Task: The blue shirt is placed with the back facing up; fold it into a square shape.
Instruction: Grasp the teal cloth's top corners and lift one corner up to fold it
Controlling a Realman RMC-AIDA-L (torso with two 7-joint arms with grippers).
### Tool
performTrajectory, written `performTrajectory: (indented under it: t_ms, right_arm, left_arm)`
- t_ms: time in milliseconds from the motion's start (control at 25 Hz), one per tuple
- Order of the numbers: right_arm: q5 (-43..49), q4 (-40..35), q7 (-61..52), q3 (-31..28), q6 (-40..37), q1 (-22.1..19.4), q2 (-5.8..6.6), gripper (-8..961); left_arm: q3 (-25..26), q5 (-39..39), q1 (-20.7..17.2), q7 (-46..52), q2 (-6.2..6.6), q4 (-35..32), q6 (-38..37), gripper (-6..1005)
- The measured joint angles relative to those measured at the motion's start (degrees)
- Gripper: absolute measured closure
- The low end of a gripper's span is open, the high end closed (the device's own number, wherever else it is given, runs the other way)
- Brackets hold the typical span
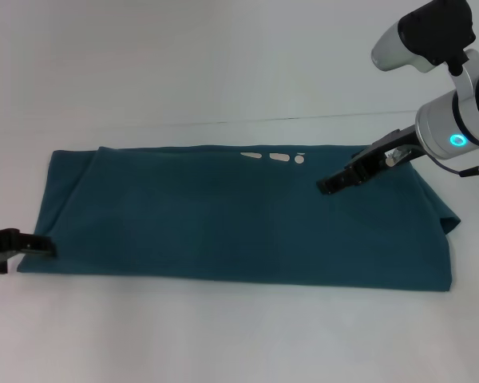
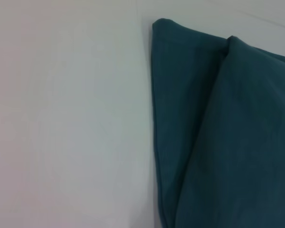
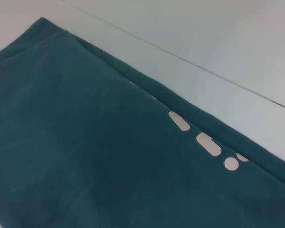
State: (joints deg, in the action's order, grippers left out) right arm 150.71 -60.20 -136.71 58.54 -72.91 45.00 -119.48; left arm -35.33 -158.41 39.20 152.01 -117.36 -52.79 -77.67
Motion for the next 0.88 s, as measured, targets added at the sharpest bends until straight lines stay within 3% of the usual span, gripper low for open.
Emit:
performTrajectory:
  t_ms: [880]
  right_arm:
    - [-0.4,0.2,0.5,0.1,-0.2,-0.5,-0.15,35]
  left_arm:
    - [-0.5,-0.1,1.1,0.8,-0.67,4.0,3.6,129]
